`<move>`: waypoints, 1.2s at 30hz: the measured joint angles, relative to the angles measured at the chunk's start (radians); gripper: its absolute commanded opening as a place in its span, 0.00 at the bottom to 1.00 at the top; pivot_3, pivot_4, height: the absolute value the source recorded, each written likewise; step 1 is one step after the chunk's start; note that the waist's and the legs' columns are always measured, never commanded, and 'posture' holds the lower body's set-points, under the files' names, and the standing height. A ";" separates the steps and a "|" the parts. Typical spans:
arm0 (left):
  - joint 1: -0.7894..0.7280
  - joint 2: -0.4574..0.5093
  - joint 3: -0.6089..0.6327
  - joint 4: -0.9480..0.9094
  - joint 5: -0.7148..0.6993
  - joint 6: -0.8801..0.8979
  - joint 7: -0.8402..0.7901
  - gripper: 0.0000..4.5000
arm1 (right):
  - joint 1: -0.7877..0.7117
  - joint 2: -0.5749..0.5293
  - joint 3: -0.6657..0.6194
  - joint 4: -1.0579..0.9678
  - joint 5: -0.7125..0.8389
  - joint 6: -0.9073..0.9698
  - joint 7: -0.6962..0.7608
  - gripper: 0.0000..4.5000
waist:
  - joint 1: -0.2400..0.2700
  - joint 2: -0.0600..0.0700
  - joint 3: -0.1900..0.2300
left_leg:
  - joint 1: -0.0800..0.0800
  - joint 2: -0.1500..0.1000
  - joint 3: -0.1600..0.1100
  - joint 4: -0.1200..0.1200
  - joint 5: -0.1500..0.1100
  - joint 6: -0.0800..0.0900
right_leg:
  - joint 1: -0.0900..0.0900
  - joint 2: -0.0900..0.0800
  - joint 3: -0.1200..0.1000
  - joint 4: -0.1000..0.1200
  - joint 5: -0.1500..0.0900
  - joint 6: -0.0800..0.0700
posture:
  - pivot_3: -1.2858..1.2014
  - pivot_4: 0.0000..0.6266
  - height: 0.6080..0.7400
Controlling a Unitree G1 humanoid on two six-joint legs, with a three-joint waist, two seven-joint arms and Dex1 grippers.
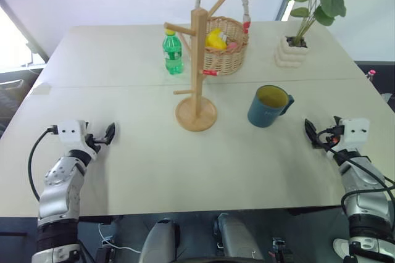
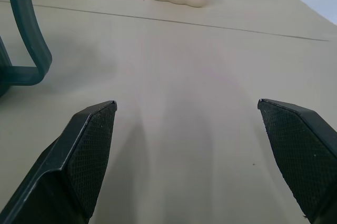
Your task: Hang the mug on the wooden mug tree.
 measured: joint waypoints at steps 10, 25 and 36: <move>0.004 -0.001 0.000 -0.024 -0.002 0.025 0.005 1.00 | 0.000 0.000 0.000 -0.001 0.000 0.000 -0.003 0.99 | 0.000 0.000 0.000 | 0.000 0.000 0.000 0.000 0.000 0.000 | 0.000 0.000 0.000 0.000 0.000 0.000 | 0.52 0.24 1.00; 0.126 0.051 -0.236 -0.297 -0.046 0.016 -0.307 1.00 | 0.111 -0.009 0.018 -0.189 0.009 0.036 0.074 0.99 | 0.001 0.000 0.000 | 0.000 0.000 0.000 0.000 0.000 0.000 | 0.000 0.000 0.000 0.000 0.000 0.000 | 0.52 0.24 1.00; 0.057 0.089 -0.427 -0.411 -0.068 0.071 -0.476 1.00 | 0.002 -0.015 0.066 -0.158 -0.006 0.041 0.093 0.99 | -0.001 0.002 0.000 | 0.001 0.000 0.000 0.000 0.000 0.000 | 0.001 0.001 0.000 0.000 0.000 -0.001 | 0.52 0.24 1.00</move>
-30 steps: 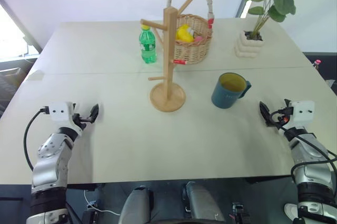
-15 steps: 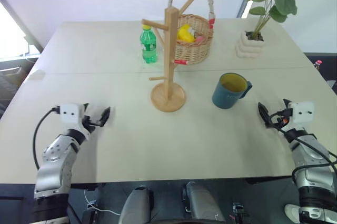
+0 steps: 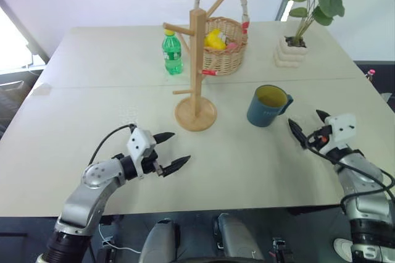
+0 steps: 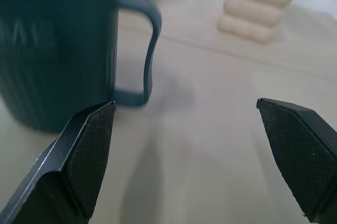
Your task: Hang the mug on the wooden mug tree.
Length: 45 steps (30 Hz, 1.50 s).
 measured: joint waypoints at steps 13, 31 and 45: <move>-0.011 0.001 -0.025 -0.054 -0.021 0.040 -0.003 1.00 | -0.106 0.000 0.017 0.167 -0.016 -0.053 0.065 0.99 | 0.000 0.000 0.000 | 0.000 0.000 0.000 0.000 0.000 0.000 | 0.000 0.000 0.000 0.000 0.000 0.000 | 0.52 0.24 1.00; -0.020 0.005 -0.025 -0.106 -0.043 0.086 -0.003 1.00 | -0.262 0.047 0.072 0.389 -0.033 -0.127 0.108 0.99 | -0.002 0.000 0.000 | 0.000 0.000 0.000 0.000 0.000 0.000 | 0.000 0.000 0.000 0.000 0.000 0.000 | 0.52 0.24 1.00; -0.034 0.007 -0.025 -0.106 -0.043 0.097 -0.003 1.00 | -0.342 0.070 0.081 0.491 -0.022 -0.181 0.189 0.06 | -0.002 0.000 0.000 | 0.000 0.000 0.000 0.001 0.000 0.000 | 0.000 0.000 0.000 0.000 0.000 0.000 | 0.52 0.24 1.00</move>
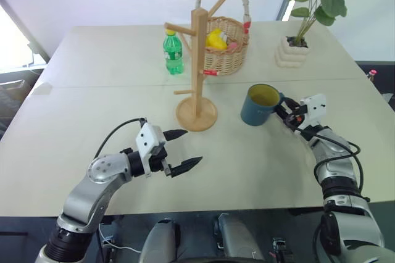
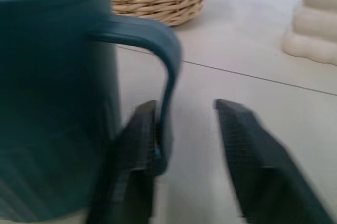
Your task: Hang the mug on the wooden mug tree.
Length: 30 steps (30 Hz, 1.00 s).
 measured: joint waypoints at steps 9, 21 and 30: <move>0.003 0.004 0.003 0.001 0.001 -0.002 0.001 1.00 | 0.092 -0.024 0.022 -0.209 -0.011 0.029 0.010 0.03 | 0.002 0.001 0.000 | 0.000 0.000 0.000 0.000 0.000 0.000 | 0.000 0.000 0.000 0.000 0.000 0.000 | 0.52 0.24 1.00; 0.004 0.027 0.073 0.072 0.000 -0.048 -0.007 1.00 | 0.128 -0.206 0.213 -0.928 -0.126 0.271 0.073 0.03 | 0.006 0.002 0.001 | -0.001 0.001 -0.001 0.001 0.000 0.000 | 0.000 0.000 -0.001 0.000 0.000 0.000 | 0.52 0.24 1.00; -0.031 0.066 0.169 0.093 -0.051 -0.060 -0.039 1.00 | -0.022 -0.210 0.282 -1.095 -0.130 0.557 0.053 0.03 | 0.003 0.001 0.002 | -0.002 0.001 -0.001 0.001 0.000 0.000 | -0.002 0.000 -0.001 -0.001 0.000 0.000 | 0.52 0.24 1.00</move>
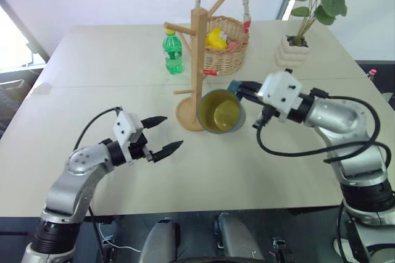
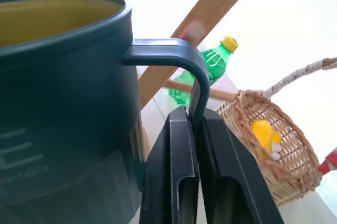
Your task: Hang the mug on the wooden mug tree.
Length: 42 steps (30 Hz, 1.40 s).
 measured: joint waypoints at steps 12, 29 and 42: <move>-0.023 0.037 0.070 0.004 -0.081 0.022 -0.010 1.00 | -0.097 0.000 0.045 -0.002 -0.031 0.094 -0.017 0.03 | 0.001 0.000 0.000 | -0.001 0.000 0.000 0.000 0.000 0.000 | 0.000 -0.001 0.000 -0.001 0.000 0.000 | 0.52 0.24 1.00; -0.031 0.037 0.100 -0.009 -0.146 0.043 0.010 1.00 | -0.188 0.039 0.118 0.039 -0.083 0.108 -0.026 0.03 | 0.000 0.000 0.000 | -0.001 0.000 0.000 -0.001 0.000 0.000 | -0.001 -0.001 0.000 -0.001 0.000 0.000 | 0.52 0.24 1.00; -0.102 0.034 0.128 -0.038 -0.248 0.097 0.053 1.00 | -0.225 0.084 0.183 0.124 -0.168 0.131 -0.052 0.03 | 0.000 -0.001 0.000 | -0.001 0.000 0.000 -0.001 0.000 0.000 | -0.002 -0.001 0.000 -0.001 0.000 0.000 | 0.52 0.24 1.00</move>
